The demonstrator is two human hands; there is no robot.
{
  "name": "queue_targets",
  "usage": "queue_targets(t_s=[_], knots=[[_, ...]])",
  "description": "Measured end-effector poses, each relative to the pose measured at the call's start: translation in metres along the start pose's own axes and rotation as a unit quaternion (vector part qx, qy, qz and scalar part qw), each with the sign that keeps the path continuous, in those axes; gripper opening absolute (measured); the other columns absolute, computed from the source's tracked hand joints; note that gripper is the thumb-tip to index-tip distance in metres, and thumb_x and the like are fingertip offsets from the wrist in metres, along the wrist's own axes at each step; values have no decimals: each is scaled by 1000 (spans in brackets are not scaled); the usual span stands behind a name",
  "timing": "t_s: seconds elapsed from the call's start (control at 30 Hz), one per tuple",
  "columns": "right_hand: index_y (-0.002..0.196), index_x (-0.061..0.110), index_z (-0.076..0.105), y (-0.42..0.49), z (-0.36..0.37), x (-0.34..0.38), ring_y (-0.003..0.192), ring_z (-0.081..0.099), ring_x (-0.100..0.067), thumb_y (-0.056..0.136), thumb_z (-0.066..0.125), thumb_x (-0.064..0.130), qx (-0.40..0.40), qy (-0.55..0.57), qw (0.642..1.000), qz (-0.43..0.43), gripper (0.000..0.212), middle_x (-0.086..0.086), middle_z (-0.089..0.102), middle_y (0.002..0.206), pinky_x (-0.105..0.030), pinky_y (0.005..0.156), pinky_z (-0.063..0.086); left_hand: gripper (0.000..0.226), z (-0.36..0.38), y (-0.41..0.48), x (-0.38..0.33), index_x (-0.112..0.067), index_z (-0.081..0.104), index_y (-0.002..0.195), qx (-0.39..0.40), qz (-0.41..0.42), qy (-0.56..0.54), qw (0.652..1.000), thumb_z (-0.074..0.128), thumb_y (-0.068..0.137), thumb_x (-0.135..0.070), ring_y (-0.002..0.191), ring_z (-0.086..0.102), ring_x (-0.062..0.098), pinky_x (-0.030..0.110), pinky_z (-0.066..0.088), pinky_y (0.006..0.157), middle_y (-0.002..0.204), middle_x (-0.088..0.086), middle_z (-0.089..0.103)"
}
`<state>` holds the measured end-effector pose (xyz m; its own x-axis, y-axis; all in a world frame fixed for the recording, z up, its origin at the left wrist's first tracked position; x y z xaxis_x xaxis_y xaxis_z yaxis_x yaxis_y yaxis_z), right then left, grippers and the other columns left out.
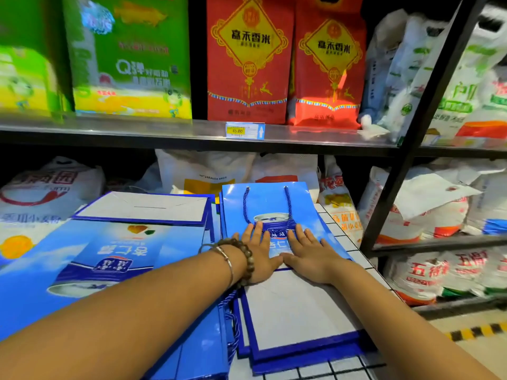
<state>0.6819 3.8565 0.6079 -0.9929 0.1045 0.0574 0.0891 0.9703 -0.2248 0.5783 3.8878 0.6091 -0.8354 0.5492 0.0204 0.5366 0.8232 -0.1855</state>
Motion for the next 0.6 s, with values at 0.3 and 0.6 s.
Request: queue_targets(t_s=[0.3, 0.6], knots=[[136, 19, 39, -36, -52, 38, 131, 39, -26, 88, 21, 47, -272, -80, 956, -74, 59, -6, 41, 142, -46, 107, 28, 49, -143, -91, 2, -15, 51, 125, -146, 75, 13, 986, 32, 95, -48, 112, 53, 25, 33, 41, 84, 126, 7, 56], [123, 29, 55, -128, -90, 198, 119, 46, -6, 87, 54, 44, -171, 183, 924, -288, 39, 13, 54, 129, -26, 102, 36, 44, -86, -232, 146, -34, 52, 113, -144, -87, -16, 986, 32, 86, -63, 108, 54, 13, 27, 42, 85, 121, -10, 58]])
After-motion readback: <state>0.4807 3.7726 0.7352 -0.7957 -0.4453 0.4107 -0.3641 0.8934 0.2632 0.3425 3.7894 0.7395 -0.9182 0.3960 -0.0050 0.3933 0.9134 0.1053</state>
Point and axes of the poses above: each hand's wrist, its own y-axis towards the middle knuckle, its own z-axis out of the palm, x = y × z, the point moved 9 cm from there along y, towards the middle knuckle
